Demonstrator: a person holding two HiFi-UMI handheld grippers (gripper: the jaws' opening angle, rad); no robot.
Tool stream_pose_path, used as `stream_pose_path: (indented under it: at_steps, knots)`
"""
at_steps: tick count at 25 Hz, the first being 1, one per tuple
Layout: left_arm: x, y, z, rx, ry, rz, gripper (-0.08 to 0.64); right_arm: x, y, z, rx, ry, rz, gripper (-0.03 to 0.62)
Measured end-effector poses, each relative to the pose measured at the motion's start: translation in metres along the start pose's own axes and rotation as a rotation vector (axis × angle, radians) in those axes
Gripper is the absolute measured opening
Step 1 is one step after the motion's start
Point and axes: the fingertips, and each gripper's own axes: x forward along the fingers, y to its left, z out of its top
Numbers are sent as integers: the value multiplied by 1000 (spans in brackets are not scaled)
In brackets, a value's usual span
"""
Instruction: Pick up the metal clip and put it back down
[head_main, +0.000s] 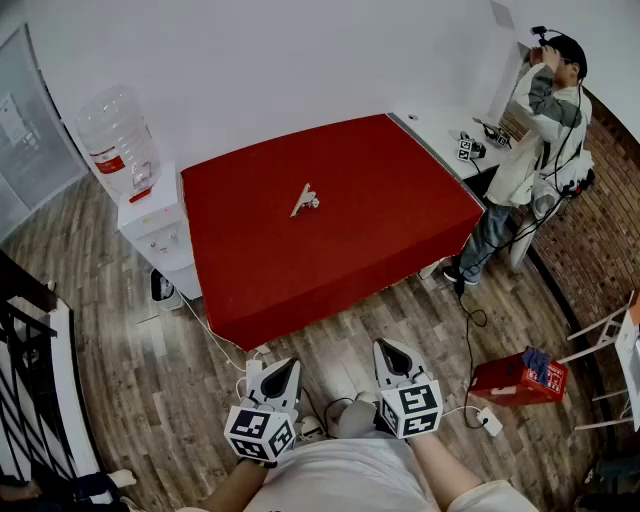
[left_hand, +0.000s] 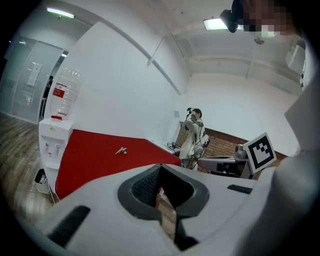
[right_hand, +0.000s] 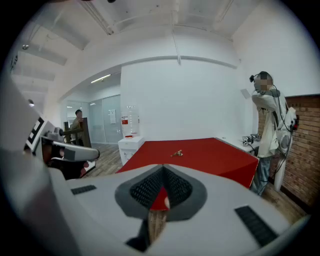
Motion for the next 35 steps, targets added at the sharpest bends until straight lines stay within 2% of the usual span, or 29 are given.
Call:
stream_pose_path:
  at_steps: [6,12,17,22,26,31,35]
  knots:
    - [40,16,4,-7,12,-4,5,44,-16,10,1,-5,30,5]
    - [132,51,23,-37,10,34,5,131,-66,34,-27,-16,85,5]
    - [228,73,71,-19,-15,82,4,208,-138,82,-48,-40,138,5]
    - [290,91,115,-31,-53,139,5,260,-182,129,-34,-84,224,5]
    - [315,102,128,-37,-52,172,5,286,-190,135,-51,-64,262,5]
    - [334,124,141,-32,-63,206,5,312,-188,128,-32,-22,268,5]
    - [343,141,152,-33,-72,216,5,326,-182,133,-21,-34,257,5]
